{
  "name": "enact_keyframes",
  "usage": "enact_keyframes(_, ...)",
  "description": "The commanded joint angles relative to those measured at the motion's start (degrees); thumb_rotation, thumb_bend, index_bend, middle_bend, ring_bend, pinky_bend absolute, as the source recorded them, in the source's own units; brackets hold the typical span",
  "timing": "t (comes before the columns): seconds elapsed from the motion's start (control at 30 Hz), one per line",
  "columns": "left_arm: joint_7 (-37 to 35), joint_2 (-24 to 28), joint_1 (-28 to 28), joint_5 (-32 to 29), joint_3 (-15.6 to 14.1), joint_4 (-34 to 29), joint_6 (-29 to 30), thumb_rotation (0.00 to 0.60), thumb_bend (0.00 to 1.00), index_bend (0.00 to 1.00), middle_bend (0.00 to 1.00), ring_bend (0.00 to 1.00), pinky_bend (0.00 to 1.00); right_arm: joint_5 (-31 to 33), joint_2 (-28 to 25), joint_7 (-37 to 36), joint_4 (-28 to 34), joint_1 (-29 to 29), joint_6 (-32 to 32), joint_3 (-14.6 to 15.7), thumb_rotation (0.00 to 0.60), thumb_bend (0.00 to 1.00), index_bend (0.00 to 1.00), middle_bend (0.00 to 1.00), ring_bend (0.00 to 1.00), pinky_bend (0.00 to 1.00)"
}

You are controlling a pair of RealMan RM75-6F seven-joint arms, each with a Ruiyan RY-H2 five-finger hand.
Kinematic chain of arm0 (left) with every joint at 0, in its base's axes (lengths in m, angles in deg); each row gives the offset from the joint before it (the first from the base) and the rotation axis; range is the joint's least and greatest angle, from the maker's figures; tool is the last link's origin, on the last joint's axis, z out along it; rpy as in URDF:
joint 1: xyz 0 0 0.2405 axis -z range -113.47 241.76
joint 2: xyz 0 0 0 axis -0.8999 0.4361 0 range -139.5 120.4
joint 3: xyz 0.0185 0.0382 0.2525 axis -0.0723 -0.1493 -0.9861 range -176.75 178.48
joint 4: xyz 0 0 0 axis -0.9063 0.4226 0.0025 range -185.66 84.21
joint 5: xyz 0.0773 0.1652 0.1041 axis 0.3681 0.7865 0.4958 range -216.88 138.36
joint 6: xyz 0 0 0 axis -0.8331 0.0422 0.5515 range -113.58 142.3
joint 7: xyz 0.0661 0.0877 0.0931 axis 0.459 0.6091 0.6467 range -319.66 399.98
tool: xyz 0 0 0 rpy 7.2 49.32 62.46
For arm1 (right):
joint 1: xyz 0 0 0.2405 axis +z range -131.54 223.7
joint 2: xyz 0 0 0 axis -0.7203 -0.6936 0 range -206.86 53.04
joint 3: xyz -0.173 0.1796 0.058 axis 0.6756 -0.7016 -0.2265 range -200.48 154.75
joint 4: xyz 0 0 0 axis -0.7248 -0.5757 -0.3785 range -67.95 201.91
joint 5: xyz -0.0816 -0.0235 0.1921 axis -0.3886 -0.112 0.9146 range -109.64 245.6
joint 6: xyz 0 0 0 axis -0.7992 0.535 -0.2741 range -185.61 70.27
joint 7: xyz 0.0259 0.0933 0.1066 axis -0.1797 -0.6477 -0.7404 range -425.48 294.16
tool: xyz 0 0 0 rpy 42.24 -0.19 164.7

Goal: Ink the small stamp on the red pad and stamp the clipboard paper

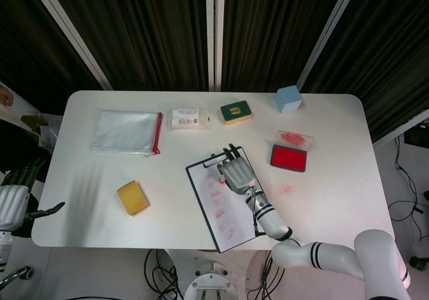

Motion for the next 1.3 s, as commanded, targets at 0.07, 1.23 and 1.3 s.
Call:
enact_keyframes(0.07, -0.18, -0.05, -0.04, -0.05, 0.01, 0.17, -0.03, 0.316, 0.06, 0.04, 0.06, 0.1, 0.18, 0.21, 0.37, 0.06, -0.5, 0.12, 0.02, 0.12, 0.6, 0.39, 0.68, 0.55, 0.1, 0.0)
enact_keyframes(1.23, -0.97, -0.14, -0.21, -0.18, 0.14, 0.95, -0.08, 0.317, 0.06, 0.04, 0.06, 0.1, 0.18, 1.52, 2.08, -0.37, -3.5, 0.15, 0.97, 1.04, 0.6, 0.43, 0.72, 0.58, 0.1, 0.0)
enact_keyframes(1.3, -0.97, -0.02, -0.27, -0.21, 0.17, 0.85, 0.01, 0.315, 0.06, 0.04, 0.06, 0.1, 0.18, 1.07, 1.79, -0.99, -2.9, 0.14, 0.6, 0.71, 0.6, 0.43, 0.72, 0.58, 0.1, 0.0)
